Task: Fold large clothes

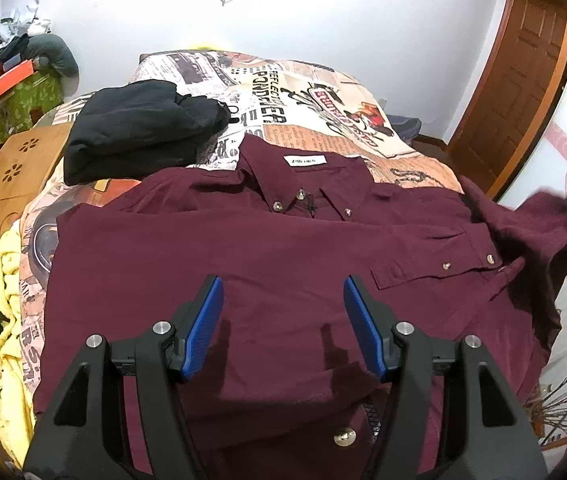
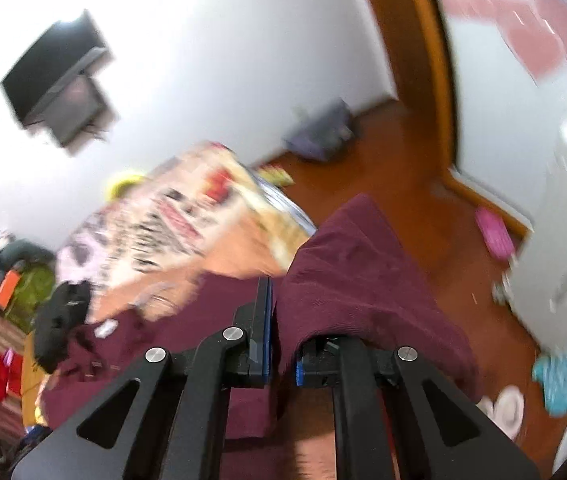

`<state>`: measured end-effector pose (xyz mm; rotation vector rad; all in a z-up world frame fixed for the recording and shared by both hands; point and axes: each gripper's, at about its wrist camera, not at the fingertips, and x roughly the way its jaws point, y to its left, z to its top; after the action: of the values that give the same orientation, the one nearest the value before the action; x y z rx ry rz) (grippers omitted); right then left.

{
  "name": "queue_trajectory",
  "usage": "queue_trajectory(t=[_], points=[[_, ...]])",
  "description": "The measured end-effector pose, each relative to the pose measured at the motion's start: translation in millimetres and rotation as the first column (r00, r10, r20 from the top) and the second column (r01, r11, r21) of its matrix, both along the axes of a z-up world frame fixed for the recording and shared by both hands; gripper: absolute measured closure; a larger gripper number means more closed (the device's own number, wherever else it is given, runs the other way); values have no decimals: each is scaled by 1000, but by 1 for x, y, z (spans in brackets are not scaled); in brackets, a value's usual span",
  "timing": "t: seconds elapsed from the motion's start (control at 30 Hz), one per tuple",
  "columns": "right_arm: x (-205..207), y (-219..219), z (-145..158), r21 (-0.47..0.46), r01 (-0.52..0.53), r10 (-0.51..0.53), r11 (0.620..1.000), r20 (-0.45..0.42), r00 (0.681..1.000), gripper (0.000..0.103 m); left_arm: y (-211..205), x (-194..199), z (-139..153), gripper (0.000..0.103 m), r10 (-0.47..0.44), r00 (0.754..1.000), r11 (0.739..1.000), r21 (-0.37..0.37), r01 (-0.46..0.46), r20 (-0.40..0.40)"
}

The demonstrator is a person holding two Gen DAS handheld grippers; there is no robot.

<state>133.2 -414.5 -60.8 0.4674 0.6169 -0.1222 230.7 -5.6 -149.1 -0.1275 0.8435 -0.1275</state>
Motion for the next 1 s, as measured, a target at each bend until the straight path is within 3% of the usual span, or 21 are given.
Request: queue_trajectory(t=[0.17,0.27,0.37,0.5,0.7,0.83,1.0], points=[[-3,63,66,-57,-193,199,980,153,968,96,8,-3,8,42,10,1000,1000,-14,-10,24],[-3,111,86,-92,-333,345,938,196,918,96,14,-7,14,42,21,999,1000,-9,-20,43],[-1,167,87,-146,-452,473,880,191,860,96,22,-12,19,41,34,997,999,-4,-34,64],[10,229,56,-150,-591,606,793,102,788,96,38,-21,24,37,63,994,998,-13,-62,84],[39,292,-36,-36,-734,725,678,-135,676,96,66,-31,22,36,123,989,992,7,-124,87],[38,302,-75,21,-758,738,652,-248,628,93,80,-33,15,36,148,987,989,15,-149,64],[35,304,-86,106,-765,754,635,-299,584,92,85,-32,8,36,159,986,987,9,-160,46]])
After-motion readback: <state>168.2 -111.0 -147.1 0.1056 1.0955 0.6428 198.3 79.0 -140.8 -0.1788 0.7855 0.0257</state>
